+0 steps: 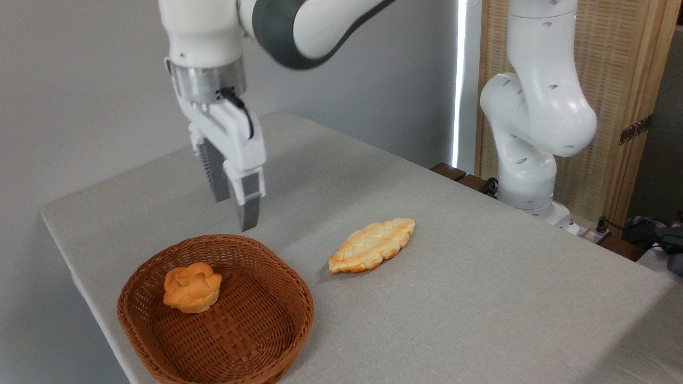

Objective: Put bread into the basket

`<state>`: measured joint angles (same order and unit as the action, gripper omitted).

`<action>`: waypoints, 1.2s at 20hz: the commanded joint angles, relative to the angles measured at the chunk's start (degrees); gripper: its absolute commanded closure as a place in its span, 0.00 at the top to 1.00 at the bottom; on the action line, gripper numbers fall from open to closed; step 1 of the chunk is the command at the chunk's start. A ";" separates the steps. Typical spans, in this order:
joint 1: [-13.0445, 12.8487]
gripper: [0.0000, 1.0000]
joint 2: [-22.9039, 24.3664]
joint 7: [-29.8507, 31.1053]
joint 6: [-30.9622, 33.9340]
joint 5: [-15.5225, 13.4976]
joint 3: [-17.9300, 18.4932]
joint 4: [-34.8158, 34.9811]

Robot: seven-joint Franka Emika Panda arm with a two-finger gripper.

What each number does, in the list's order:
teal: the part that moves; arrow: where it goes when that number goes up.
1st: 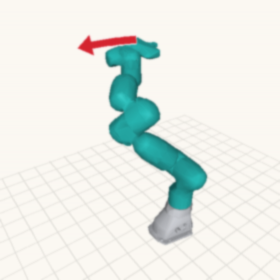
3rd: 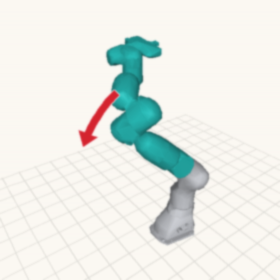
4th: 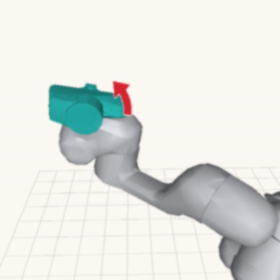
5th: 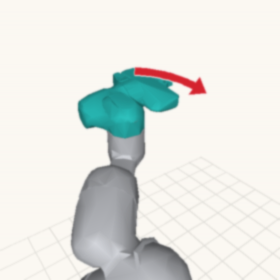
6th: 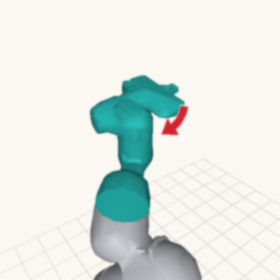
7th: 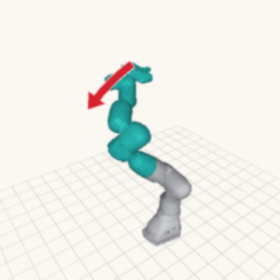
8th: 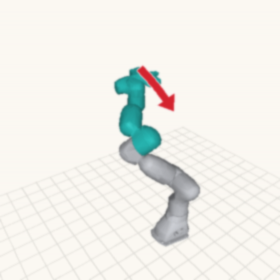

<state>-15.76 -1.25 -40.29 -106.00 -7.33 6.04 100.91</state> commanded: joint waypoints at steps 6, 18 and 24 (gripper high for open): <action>11.37 1.00 5.29 2.15 5.63 3.37 -8.07 0.60; 11.37 1.00 5.29 1.97 5.63 5.48 -7.80 0.51; 11.37 1.00 5.29 1.97 5.81 5.48 -7.71 0.51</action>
<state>-4.79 3.59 -39.19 -101.25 -2.68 -1.29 101.33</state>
